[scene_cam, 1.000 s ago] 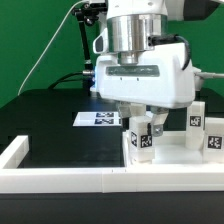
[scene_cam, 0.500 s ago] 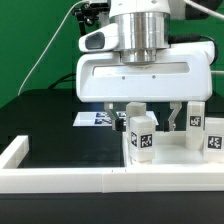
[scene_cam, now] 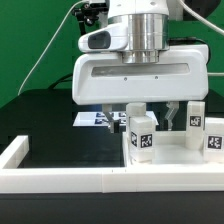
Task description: Assemble square table
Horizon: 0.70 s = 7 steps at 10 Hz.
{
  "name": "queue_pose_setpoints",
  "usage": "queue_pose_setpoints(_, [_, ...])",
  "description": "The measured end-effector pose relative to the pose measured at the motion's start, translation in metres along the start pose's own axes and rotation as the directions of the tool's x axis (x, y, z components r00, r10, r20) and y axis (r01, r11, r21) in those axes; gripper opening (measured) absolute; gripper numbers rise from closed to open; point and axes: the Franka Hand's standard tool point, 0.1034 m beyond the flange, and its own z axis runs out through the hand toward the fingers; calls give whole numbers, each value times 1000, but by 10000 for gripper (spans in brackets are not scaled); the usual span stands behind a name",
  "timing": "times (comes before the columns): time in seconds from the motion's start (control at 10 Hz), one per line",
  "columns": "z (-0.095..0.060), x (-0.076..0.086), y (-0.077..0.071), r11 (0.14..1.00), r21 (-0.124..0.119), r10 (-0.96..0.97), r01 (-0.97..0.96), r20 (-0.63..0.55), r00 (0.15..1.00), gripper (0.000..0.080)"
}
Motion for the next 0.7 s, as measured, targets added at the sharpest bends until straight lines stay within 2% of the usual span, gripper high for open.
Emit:
queue_pose_setpoints(0.1, [0, 0, 1, 1000, -3, -30, 30, 1, 1000, 649])
queue_pose_setpoints(0.2, [0, 0, 1, 1000, -3, -24, 24, 1, 1000, 559])
queue_pose_setpoints(0.3, [1, 0, 1, 1000, -3, -24, 24, 2, 1000, 559])
queue_pose_setpoints(0.4, [1, -1, 1, 1000, -3, -12, 12, 2, 1000, 339])
queue_pose_setpoints(0.5, [1, -1, 1, 1000, -3, 8, -8, 2, 1000, 290])
queue_pose_setpoints(0.7, [1, -1, 1, 999, -2, 37, -37, 2, 999, 290])
